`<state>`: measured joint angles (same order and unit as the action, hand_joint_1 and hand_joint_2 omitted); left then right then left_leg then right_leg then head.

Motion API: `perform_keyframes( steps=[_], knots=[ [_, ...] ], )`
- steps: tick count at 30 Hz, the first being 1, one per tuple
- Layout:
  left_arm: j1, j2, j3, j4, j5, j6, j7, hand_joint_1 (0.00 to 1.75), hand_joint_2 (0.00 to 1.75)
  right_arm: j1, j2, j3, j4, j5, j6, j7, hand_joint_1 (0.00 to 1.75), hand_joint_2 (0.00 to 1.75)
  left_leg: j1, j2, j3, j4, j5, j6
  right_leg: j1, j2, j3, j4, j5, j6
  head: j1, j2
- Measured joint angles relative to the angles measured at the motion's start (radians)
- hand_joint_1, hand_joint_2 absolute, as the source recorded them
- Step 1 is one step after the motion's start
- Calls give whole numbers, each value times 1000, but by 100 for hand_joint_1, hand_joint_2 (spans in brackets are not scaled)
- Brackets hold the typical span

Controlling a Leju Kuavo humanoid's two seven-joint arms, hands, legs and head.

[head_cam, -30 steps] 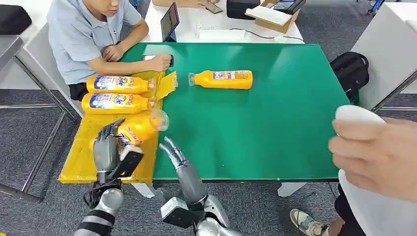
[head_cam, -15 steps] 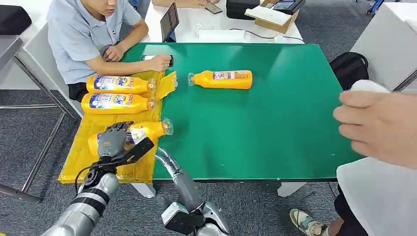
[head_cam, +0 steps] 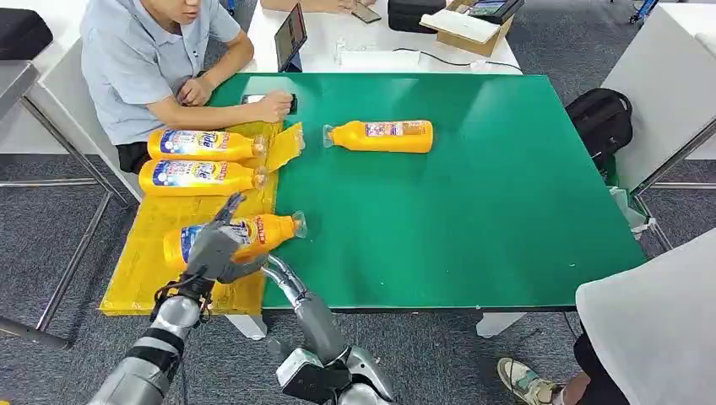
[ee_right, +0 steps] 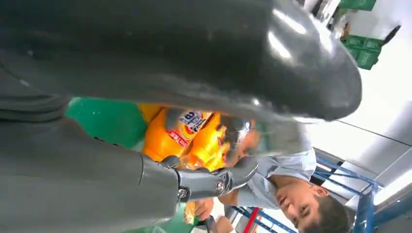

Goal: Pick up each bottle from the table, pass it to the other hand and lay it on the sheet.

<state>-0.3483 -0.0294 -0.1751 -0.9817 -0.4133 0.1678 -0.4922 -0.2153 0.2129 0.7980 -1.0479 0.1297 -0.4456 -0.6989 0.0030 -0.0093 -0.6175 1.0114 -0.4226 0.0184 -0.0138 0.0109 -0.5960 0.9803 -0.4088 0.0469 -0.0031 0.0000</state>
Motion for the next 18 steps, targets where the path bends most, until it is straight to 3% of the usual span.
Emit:
perform_keyframes(
  steps=[5, 6, 11, 18],
  knots=[
    [88, -37, 19, -231, 324, 27, -48, 0, 175, 1, -4, 2, -5, 6, -48, 0, 0, 0, 0, -1, 0, 0, 0, 0, 0, 0, 0, 0, 0, 0, -1, 0],
    [103, -47, 27, -262, 385, 22, -46, 0, 175, 3, -6, 2, -10, 8, -62, 0, 0, 175, 0, 0, 0, 0, 0, 0, 0, 0, 0, 0, 0, 0, 0, 0],
    [182, -85, 64, -456, 713, 28, -4, 0, 175, 32, -35, -28, -57, 148, -234, 0, 0, 175, 0, -1, 0, 0, 0, 0, 0, 0, 0, 0, 0, 0, 0, 0],
    [337, -95, 78, -593, 601, 120, -74, 0, 175, 68, -80, -352, -61, 594, -248, 62, 0, 175, -1, -1, 0, 0, -1, 1, -1, 0, 0, -1, 0, 0, -1, 0]
  ],
)
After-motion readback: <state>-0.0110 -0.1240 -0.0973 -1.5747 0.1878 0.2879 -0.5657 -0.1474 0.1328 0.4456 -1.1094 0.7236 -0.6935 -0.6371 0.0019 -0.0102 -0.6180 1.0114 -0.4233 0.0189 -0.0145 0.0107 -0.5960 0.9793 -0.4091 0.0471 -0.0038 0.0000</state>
